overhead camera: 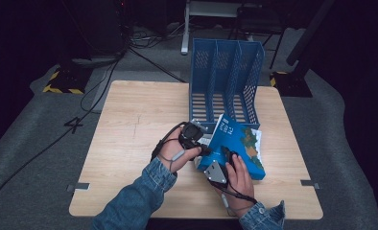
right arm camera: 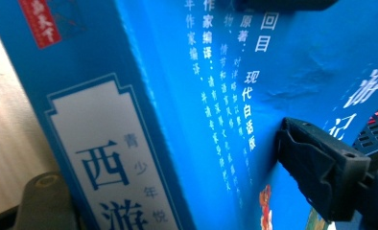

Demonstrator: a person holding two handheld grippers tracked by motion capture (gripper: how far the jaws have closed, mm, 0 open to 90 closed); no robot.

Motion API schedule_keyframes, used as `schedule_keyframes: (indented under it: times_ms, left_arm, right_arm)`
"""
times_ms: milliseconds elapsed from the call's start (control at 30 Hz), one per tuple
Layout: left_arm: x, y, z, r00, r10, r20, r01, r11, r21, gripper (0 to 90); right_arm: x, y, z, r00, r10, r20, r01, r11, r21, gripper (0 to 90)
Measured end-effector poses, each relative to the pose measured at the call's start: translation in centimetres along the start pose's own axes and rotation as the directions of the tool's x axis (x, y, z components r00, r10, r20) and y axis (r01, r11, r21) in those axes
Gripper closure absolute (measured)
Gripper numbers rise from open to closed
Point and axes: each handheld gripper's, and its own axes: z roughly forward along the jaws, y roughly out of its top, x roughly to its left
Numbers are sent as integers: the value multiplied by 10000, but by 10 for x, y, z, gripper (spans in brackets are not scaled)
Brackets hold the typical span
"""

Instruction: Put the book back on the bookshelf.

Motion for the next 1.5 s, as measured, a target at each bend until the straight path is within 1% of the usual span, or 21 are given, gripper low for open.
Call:
schedule_keyframes:
  times_ms: [100,167,300,533,733,767,800,867,1033,1067,1133,1167,1200,1233,1267,1300,1333,1400,1433,1467,1500]
  left_arm:
    - [3,-1,2,9996,-249,108,248,9996,139,819]
    - [4,-2,2,9992,-357,180,353,9992,182,833]
    - [3,-2,3,9993,-346,146,343,9992,207,834]
    - [4,-2,4,9988,-455,172,448,9982,389,826]
    - [5,-2,5,9986,-506,160,497,9974,530,813]
    - [5,-2,5,9986,-510,163,500,9973,540,811]
    - [5,-2,5,9987,-495,144,486,9973,546,810]
    - [5,-2,5,9987,-494,138,486,9973,552,794]
    - [5,-2,5,9989,-458,39,455,9975,549,763]
    - [6,-2,5,9990,-452,-3,451,9976,527,748]
    - [7,-3,6,9988,-489,-12,489,9980,411,692]
    - [8,-3,6,9989,-472,-41,473,9982,365,675]
    - [8,-4,6,9989,-467,-56,469,9985,295,653]
    - [8,-4,5,9988,-428,-253,434,9987,258,628]
    - [8,-4,4,9977,-337,-594,360,9986,387,601]
    - [9,-5,3,9970,-435,-634,451,9987,232,567]
    - [9,-5,1,9970,-481,-612,492,9986,173,555]
    - [10,-6,-3,9958,-603,-684,608,9981,53,529]
    - [11,-7,-5,9953,-211,-949,169,9988,-455,489]
    - [11,-7,-8,9936,-204,-1115,133,9979,-641,535]
    - [12,-7,-15,9933,-290,-1116,201,9966,-799,530]
  right_arm:
    - [1,2,2,9996,-272,-43,273,9996,118,216]
    - [2,3,2,9995,-323,-54,324,9993,180,215]
    - [5,7,2,9995,-308,-32,310,9985,455,212]
    - [8,12,3,9997,-242,4,242,9986,470,209]
    - [13,19,4,9994,-306,174,295,9975,645,206]
    - [13,20,4,9986,-492,182,477,9960,758,207]
    - [14,21,5,9989,-442,152,430,9964,734,206]
    - [14,22,5,9983,-560,153,549,9961,690,207]
    - [13,21,5,9988,-478,72,474,9976,504,214]
    - [13,21,5,9990,-446,25,445,9979,478,227]
    - [13,22,4,9987,-509,-84,513,9978,420,298]
    - [12,24,3,9974,-710,-119,714,9964,450,320]
    - [11,24,3,9970,-763,-143,769,9960,448,341]
    - [11,25,2,9966,-814,-96,818,9955,474,368]
    - [9,25,2,9955,-948,-76,951,9943,485,410]
    - [8,26,1,9951,-977,-126,982,9939,499,465]
    - [7,28,-1,9963,-843,-194,852,9949,532,479]
    - [4,29,-1,9959,-826,-359,845,9949,557,501]
    - [3,30,-2,9961,-793,-393,814,9951,562,563]
    - [2,31,-2,9959,-693,-584,729,9954,619,576]
    - [2,31,-3,9954,-709,-641,750,9952,630,580]
